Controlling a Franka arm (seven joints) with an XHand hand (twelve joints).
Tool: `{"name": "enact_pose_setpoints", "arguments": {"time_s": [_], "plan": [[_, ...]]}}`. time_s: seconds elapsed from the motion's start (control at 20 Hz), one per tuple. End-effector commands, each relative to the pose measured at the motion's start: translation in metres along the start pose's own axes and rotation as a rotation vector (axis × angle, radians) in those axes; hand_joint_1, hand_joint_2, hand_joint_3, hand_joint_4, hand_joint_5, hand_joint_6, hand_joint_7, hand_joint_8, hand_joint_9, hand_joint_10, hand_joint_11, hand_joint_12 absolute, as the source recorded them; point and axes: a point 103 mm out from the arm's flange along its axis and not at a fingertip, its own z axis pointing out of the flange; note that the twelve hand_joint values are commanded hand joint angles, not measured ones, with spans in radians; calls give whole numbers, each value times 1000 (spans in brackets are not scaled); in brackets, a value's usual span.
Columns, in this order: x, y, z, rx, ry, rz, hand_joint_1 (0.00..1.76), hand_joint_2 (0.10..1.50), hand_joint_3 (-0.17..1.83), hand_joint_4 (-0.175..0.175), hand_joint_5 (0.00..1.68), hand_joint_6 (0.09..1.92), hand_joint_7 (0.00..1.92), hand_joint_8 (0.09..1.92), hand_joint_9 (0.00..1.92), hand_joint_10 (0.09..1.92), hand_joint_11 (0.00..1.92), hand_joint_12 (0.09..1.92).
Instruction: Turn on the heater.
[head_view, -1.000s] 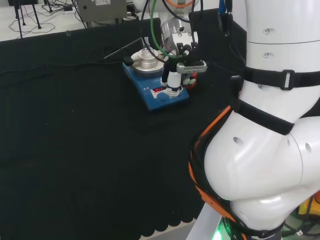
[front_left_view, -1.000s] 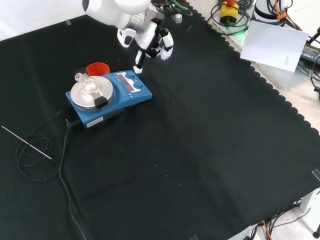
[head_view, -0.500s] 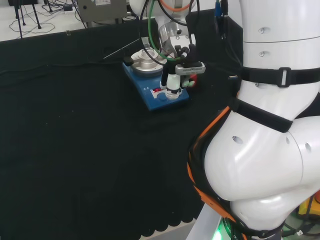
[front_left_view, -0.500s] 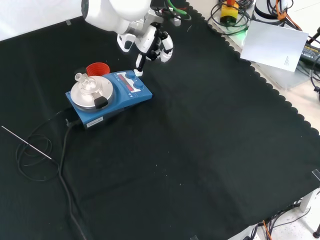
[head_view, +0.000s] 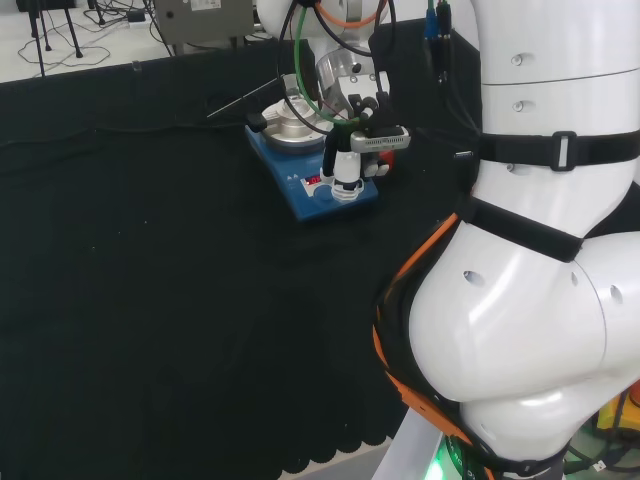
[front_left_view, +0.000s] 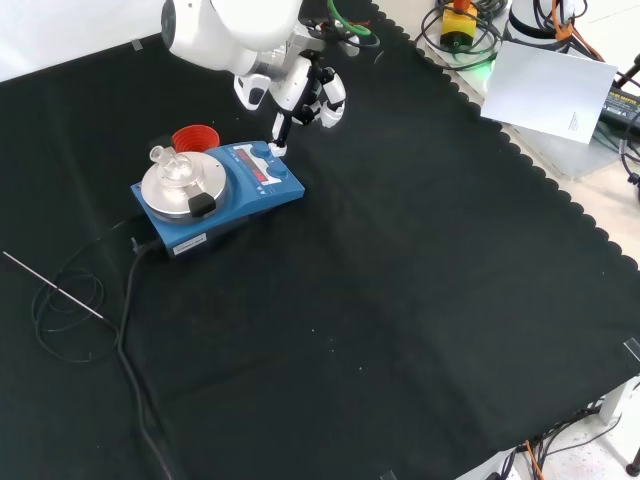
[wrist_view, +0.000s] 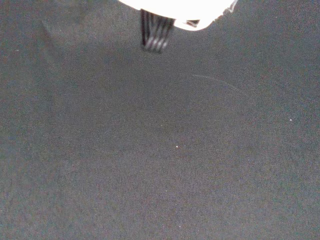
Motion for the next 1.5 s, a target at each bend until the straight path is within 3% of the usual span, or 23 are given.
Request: {"name": "enact_pose_setpoints", "arguments": {"time_s": [0.05, 1.5], "plan": [[0, 3, 1, 5, -4, 0, 1426, 717, 1026, -38, 231, 100, 1605, 1486, 1736, 1454, 1652, 1457], [7, 18, 5, 19, -14, 0, 1425, 718, 1032, -40, 256, 87, 1603, 1488, 1734, 1455, 1649, 1458]]}}
